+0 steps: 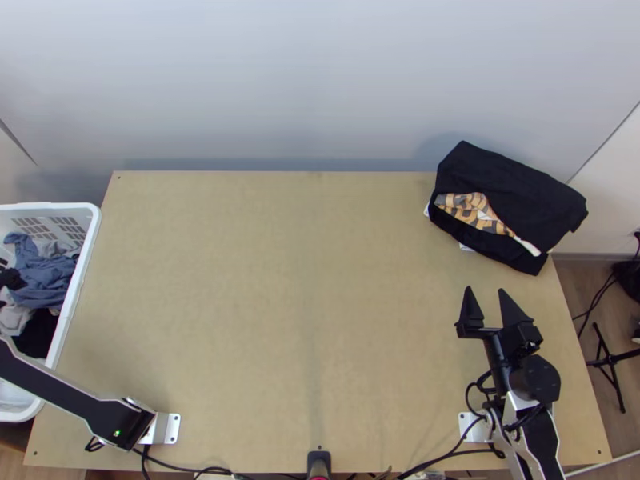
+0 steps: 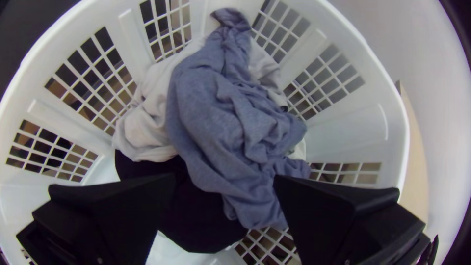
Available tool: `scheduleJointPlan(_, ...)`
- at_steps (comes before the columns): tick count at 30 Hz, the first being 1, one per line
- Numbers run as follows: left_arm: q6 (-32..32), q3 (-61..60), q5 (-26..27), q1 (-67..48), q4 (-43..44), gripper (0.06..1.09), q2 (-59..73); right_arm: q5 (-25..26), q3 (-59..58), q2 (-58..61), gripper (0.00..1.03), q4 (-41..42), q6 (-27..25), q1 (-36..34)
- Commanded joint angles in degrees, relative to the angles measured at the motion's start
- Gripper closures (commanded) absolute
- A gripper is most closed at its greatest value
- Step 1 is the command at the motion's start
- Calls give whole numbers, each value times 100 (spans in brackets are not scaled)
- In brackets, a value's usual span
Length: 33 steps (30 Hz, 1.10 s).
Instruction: Fold the t-shirt
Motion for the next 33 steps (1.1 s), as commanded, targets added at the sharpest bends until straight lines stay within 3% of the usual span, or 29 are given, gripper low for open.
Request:
scheduleJointPlan(1, -2, 374, 12, -126, 637, 11, 915, 1, 2, 1, 4, 1, 1, 1)
scheduleJointPlan(9, -72, 840, 3, -381, 672, 12, 1530, 1, 2, 1, 4, 1, 1, 1)
scheduleJointPlan(13, -28, 954, -32, -407, 742, 23, 1750, 1, 2, 1, 4, 1, 1, 1)
scheduleJointPlan(14, -46, 1007, 12, -398, 751, 35, 1750, 1, 2, 1, 4, 1, 1, 1)
scheduleJointPlan(17, -283, 1138, 30, -398, 953, 102, 1556, 1, 2, 1, 4, 1, 1, 1)
scheduleJointPlan(18, -380, 1191, 30, -389, 962, 105, 1425, 1, 2, 1, 4, 1, 1, 1)
scheduleJointPlan(24, -793, 1692, 47, -319, 672, 105, 326, 1, 2, 1, 4, 1, 1, 1)
scheduleJointPlan(33, -1487, 1947, 557, -293, 118, 105, -1775, 1, 2, 1, 4, 1, 1, 1)
